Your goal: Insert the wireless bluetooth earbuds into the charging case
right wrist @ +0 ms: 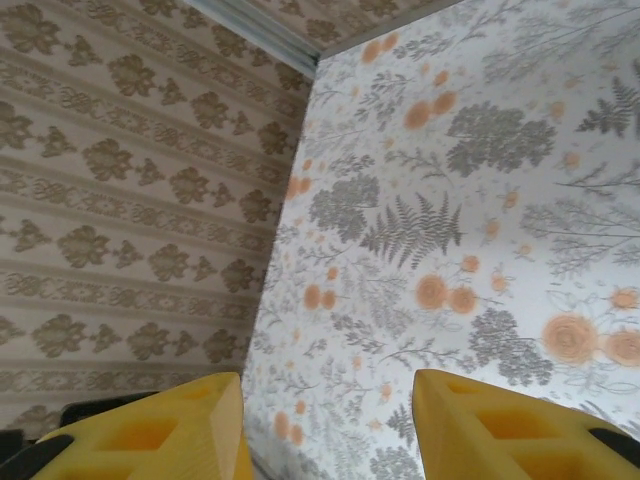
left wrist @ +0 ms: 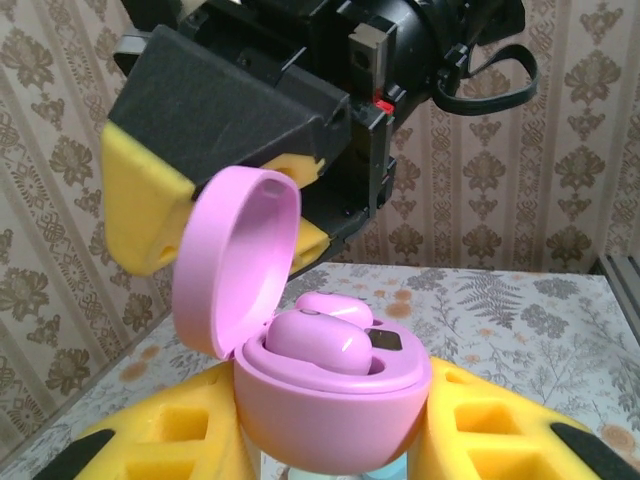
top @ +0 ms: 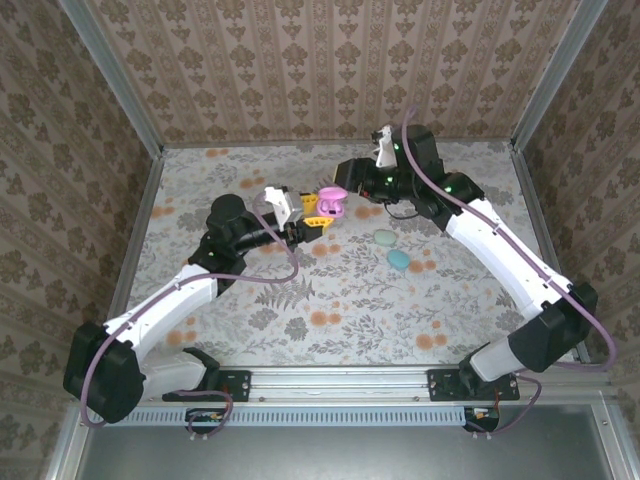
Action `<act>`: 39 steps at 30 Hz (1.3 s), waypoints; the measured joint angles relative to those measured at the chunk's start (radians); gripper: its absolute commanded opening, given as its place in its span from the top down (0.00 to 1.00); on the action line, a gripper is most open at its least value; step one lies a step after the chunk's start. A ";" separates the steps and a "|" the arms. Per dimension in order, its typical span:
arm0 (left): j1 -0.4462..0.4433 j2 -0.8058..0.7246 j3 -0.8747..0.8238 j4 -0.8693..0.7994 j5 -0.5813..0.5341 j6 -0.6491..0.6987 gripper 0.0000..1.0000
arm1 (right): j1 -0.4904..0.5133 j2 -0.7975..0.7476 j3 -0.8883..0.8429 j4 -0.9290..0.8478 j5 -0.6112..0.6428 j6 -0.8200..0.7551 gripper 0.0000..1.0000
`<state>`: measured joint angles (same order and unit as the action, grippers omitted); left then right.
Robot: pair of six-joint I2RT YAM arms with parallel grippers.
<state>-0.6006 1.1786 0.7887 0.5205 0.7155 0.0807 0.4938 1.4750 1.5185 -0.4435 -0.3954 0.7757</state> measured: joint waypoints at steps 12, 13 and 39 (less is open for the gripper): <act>-0.008 0.017 0.003 0.071 -0.019 -0.084 0.67 | -0.008 -0.125 -0.232 0.227 -0.135 0.121 0.39; -0.007 0.021 0.004 0.081 -0.020 -0.093 0.67 | -0.008 -0.137 -0.257 0.266 -0.148 0.146 0.38; 0.000 0.053 0.004 0.196 -0.066 -0.179 0.46 | -0.020 -0.167 -0.452 0.717 -0.317 0.443 0.77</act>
<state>-0.6006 1.2316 0.7929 0.7170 0.6498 -0.0978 0.4736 1.3079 1.0664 0.2733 -0.7120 1.2186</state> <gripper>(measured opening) 0.521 0.322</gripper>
